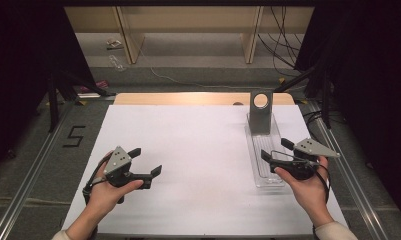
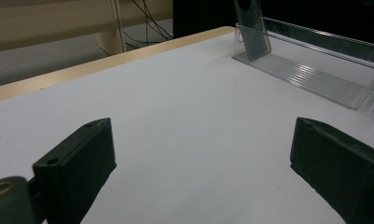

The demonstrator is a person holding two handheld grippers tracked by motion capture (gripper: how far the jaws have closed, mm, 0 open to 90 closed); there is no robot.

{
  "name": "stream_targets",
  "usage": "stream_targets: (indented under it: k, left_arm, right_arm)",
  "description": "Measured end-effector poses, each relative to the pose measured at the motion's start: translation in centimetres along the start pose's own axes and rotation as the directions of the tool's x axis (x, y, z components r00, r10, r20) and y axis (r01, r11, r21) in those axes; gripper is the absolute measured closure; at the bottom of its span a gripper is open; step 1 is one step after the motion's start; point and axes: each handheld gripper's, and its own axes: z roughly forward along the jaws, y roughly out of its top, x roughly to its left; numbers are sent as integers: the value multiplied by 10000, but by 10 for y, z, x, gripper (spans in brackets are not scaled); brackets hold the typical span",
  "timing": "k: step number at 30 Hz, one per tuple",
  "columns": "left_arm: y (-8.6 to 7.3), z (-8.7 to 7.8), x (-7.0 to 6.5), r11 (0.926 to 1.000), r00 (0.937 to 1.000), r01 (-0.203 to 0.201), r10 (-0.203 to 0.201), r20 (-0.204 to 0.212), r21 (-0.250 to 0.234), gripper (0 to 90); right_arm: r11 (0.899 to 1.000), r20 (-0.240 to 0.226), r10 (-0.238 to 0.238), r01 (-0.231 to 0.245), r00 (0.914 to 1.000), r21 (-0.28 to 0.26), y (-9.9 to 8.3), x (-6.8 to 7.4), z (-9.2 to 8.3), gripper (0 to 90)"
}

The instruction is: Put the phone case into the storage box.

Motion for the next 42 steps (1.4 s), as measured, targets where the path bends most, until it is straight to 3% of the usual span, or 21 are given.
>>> stream_targets:
  k: [27, 42]
  left_arm:
    - [-1, 0, 1, 10000, 10000, -5, 5, -7, 51, 60]
    - [-2, 1, 1, 10000, 10000, 21, -22, 12, 83, 60]
  right_arm:
    - [9991, -217, -388, 392, 9990, 177, -16, 7, -10, 162]
    - [9993, -168, -353, 355, 9992, 116, -18, 5, -11, 163]
